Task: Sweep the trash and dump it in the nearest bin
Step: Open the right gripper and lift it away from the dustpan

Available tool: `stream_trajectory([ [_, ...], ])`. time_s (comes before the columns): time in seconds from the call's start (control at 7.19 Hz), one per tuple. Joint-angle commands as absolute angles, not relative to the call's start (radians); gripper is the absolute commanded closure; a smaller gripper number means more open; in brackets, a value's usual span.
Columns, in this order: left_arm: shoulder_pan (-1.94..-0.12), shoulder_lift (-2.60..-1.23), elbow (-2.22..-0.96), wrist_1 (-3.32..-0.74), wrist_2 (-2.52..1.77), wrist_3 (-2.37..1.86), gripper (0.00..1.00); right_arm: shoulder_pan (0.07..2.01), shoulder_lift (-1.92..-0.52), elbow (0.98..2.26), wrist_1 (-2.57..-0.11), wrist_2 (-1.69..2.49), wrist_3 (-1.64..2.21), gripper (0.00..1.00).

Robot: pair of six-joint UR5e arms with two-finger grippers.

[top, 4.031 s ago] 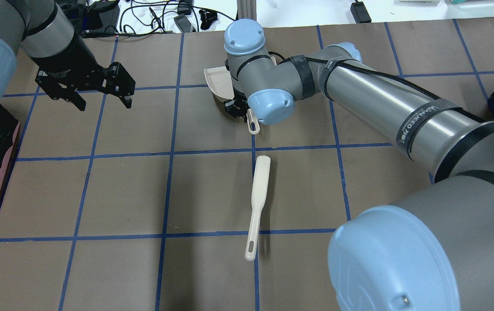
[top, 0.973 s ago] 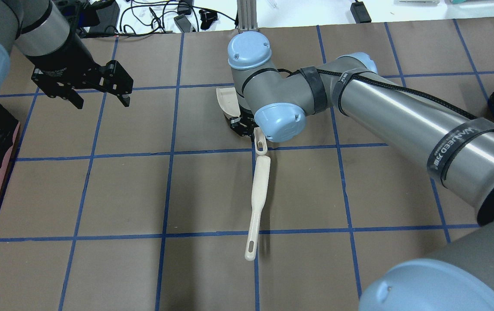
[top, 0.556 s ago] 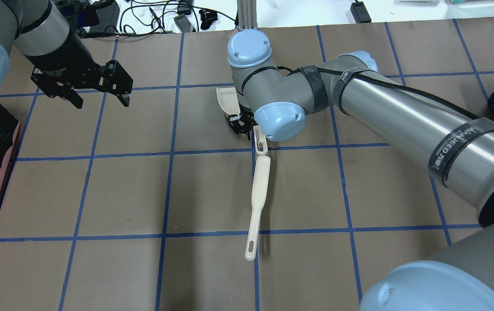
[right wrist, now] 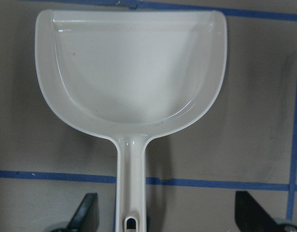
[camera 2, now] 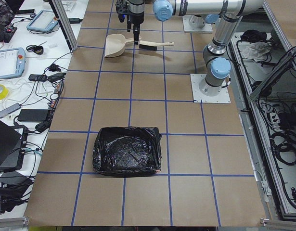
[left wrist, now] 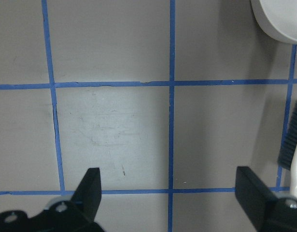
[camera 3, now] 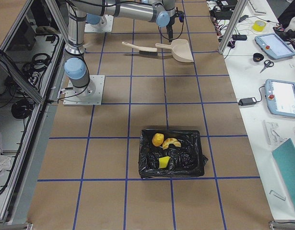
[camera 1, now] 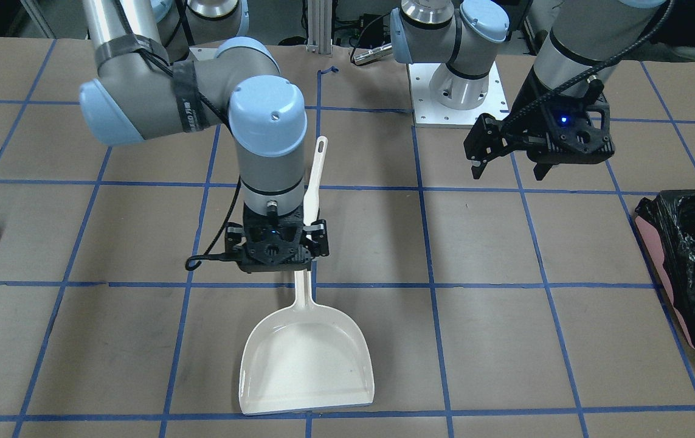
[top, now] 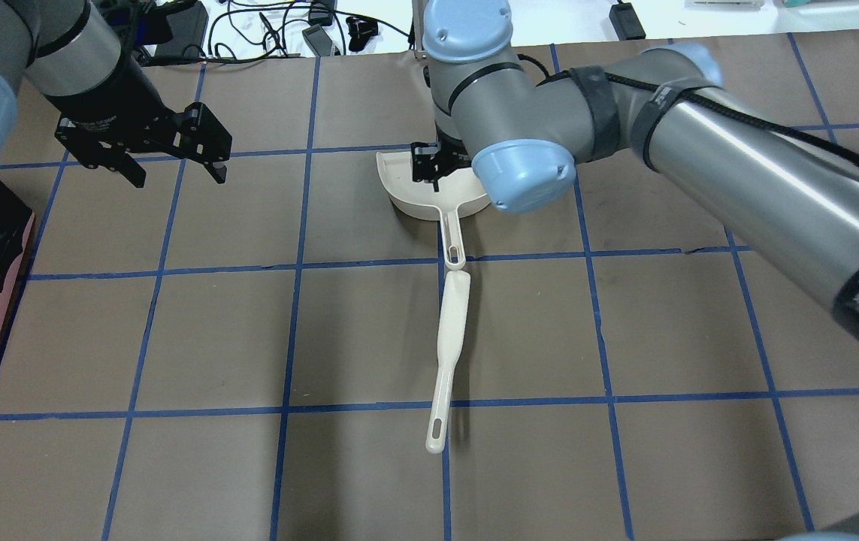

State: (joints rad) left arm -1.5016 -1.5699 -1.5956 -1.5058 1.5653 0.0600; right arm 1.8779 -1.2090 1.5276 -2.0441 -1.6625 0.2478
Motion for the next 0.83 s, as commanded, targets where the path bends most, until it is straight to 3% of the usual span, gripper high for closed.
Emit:
stream_trajectory([
  [0.0, -1.496, -1.569, -1.591, -1.509, 1.571, 0.057, 0.00, 1.775, -1.291, 1.493, -1.941, -1.790, 0.146, 0.00],
  [0.7, -1.494, -1.569, -1.597, -1.512, 1.595, 0.063, 0.00, 1.612, -1.443, 1.491, -1.729, -1.669, 0.137, 0.00],
])
